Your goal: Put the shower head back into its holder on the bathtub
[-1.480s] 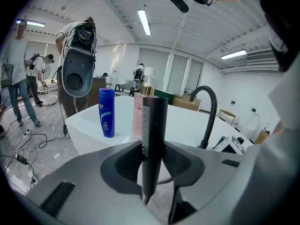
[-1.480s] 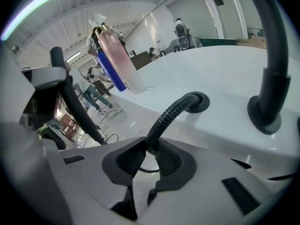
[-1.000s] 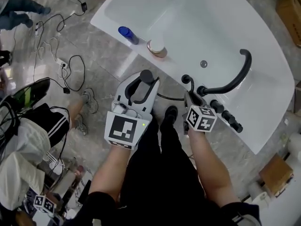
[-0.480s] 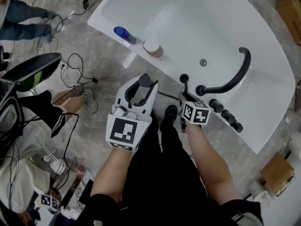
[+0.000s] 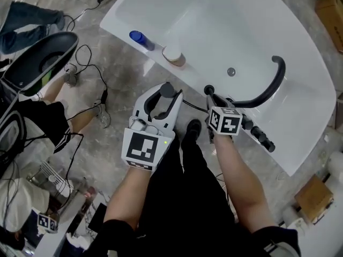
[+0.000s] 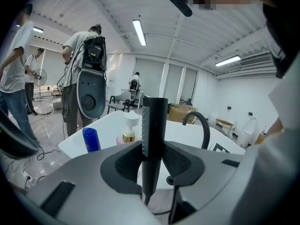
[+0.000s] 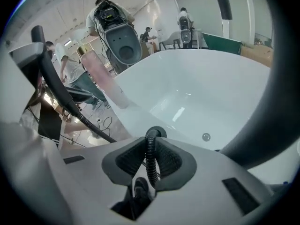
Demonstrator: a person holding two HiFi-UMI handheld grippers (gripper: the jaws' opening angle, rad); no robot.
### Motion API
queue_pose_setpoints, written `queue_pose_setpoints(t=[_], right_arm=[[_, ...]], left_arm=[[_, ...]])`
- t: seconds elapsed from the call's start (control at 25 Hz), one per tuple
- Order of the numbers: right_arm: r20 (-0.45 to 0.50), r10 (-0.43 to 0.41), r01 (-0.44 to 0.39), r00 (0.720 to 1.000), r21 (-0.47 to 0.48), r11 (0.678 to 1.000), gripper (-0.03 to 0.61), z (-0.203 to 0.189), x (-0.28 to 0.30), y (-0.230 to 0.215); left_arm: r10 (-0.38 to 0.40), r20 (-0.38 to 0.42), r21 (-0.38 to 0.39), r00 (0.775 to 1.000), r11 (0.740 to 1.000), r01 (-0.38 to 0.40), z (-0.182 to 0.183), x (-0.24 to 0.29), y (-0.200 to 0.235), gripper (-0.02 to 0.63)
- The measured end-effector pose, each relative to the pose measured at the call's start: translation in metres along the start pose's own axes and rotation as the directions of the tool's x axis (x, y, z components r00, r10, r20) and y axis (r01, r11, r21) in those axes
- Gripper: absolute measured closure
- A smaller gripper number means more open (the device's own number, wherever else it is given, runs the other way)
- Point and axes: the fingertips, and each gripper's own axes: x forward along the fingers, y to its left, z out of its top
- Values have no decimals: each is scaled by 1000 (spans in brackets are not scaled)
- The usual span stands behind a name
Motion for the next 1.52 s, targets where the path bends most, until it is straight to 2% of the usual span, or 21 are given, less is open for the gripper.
queue_pose_setpoints(t=[0.24,0.36,0.56,0.72,0.84,1.0,1.12,1.2,1.36,1.52], right_arm=[[-24,-23,24,999,30,999,502,1,18,-4],[-6,-53,54,999,12,998,502,5,20,-5],[46,-31,33,998,-44,998,445,-1,3,8],[44,-5,8,999,-62,998,428,-41,-14,16],[3,2,-2,1000,-13,1000,401,-82,-2,9],[-16,-63,63,998,1,998,376,-112,34,-14],[-1,-104,104,995,-25,994,404,-113,47,-29],[4,-97,97,995,-48,994,487,-108,46,-29],[-7,-62,61,998,-73,995,500,-107,18,-16],[-5,-41,40,999,-80,996,506,-101,-25,-10]], left_arm=[[-5,-2,0,1000,1000,5,1,5,-3,471],[-7,3,-4,1000,1000,7,0,7,-5,471],[-10,6,-4,1000,1000,10,-4,8,-6,471],[-17,13,5,1000,1000,17,-6,10,-7,471],[-18,22,6,1000,1000,18,-10,12,-6,471],[-22,19,23,1000,999,22,-17,13,-5,471],[-25,18,20,1000,999,25,-17,8,-5,471],[-22,18,17,1000,1000,22,-17,4,-4,471],[-8,22,11,1000,1000,7,-9,-7,0,471],[-3,37,19,999,1000,2,14,-21,0,471]])
